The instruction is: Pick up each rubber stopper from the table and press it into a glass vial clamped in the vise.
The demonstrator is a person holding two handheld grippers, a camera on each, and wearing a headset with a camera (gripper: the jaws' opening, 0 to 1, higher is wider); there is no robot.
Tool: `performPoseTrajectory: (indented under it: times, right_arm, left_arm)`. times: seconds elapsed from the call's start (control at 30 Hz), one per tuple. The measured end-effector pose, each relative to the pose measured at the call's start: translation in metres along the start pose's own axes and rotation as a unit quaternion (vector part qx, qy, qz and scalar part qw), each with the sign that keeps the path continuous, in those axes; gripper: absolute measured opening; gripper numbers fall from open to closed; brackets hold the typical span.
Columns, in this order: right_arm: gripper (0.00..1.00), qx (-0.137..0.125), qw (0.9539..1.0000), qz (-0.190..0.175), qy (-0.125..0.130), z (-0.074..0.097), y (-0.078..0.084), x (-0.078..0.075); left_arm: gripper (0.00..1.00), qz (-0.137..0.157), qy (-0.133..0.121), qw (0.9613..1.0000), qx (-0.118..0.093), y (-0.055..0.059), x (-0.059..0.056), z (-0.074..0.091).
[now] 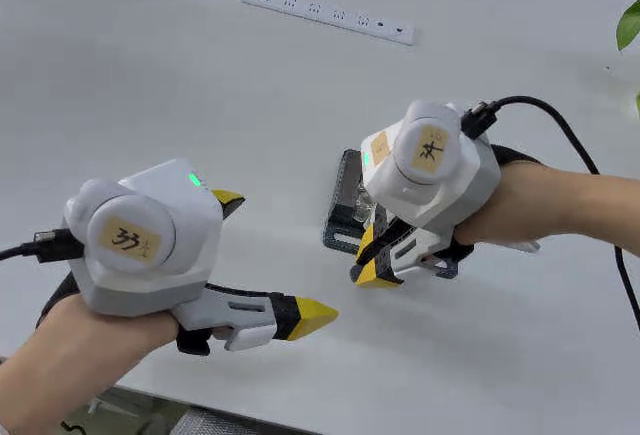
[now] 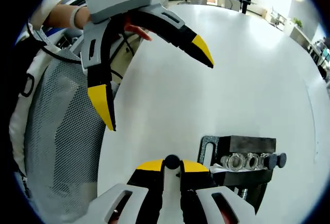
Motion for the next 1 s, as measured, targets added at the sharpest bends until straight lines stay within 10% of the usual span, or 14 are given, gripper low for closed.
performPoseTrajectory:
  times: [0.63, 1.0]
  right_arm:
    - [0.06, -0.003, 0.9992, 0.013, 0.038, 0.062, -0.004, -0.049]
    - [0.06, 0.003, 0.9980, 0.053, 0.035, 0.070, -0.008, -0.062]
  left_arm:
    - [0.91, -0.003, 0.002, 1.0000, 0.002, -0.001, 0.006, -0.004]
    - [0.91, -0.004, 0.004, 0.9999, 0.009, 0.000, 0.007, -0.005]
Point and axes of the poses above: the centre of the closed fingertips' face, and the gripper's own axes: z roughly backward along the fingers, x roughly to its left, y roughly out of its underside, the point moved 4 cm from there along z, roughly backward along the fingers, and after that the axes turned 3 degrees about -z, right-handed, at the moved point
